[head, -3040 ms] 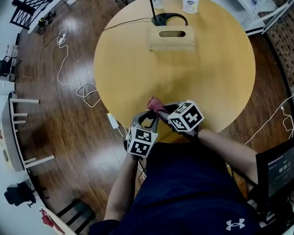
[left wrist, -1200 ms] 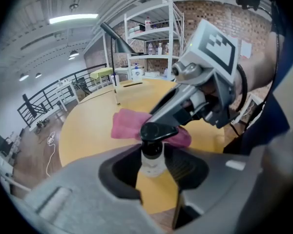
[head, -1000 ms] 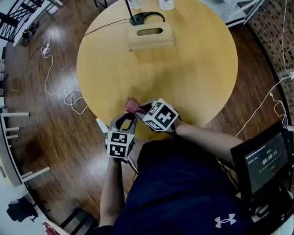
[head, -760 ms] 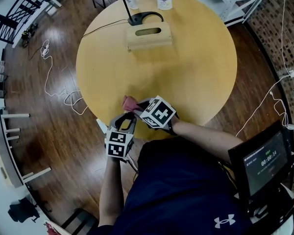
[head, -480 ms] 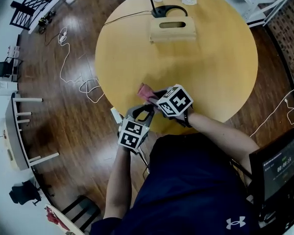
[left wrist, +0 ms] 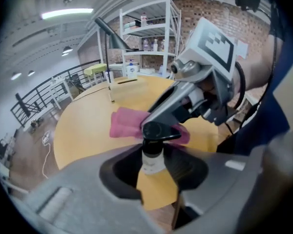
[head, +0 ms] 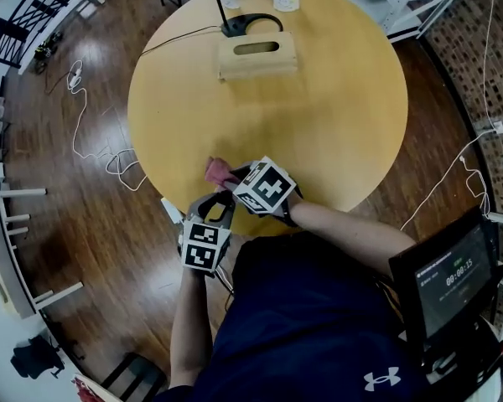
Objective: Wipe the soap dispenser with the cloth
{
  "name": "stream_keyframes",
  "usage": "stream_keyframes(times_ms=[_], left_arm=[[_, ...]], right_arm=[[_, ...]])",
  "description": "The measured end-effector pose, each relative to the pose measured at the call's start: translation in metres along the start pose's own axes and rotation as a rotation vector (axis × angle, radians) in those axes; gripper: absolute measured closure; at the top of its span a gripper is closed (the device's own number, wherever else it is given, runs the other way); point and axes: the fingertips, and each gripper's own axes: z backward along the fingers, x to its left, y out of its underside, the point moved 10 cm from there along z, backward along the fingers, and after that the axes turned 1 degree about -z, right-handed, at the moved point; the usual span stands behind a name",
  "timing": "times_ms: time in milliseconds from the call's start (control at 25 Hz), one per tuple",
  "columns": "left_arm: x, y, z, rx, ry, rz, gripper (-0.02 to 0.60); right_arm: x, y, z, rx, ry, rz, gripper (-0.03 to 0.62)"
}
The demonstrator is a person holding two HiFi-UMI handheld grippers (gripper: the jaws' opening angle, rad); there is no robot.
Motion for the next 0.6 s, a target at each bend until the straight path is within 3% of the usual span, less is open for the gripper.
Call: stream_keyframes(times_ms=[120, 280, 360, 600], left_arm=[[-0.003, 0.002, -0.001, -0.026, 0.017, 0.018, 0.448], [0.002, -0.003, -0.004, 0.015, 0.076, -0.087, 0.448], [0.004, -0.005, -0.003, 0.038, 0.068, -0.116, 0.431], [-0.016, -0.004, -0.002, 0.025, -0.010, -0.013, 0.416]], right_arm=[[0.001, -0.005, -0.005, 0.000, 0.007, 0.028, 0.522], [0.000, 0.007, 0.005, -0.013, 0.000, 0.022, 0.523], [0.001, 0.017, 0.013, -0.009, -0.014, 0.008, 0.523], [0.005, 0.037, 0.039, -0.013, -0.022, -0.078, 0.523]])
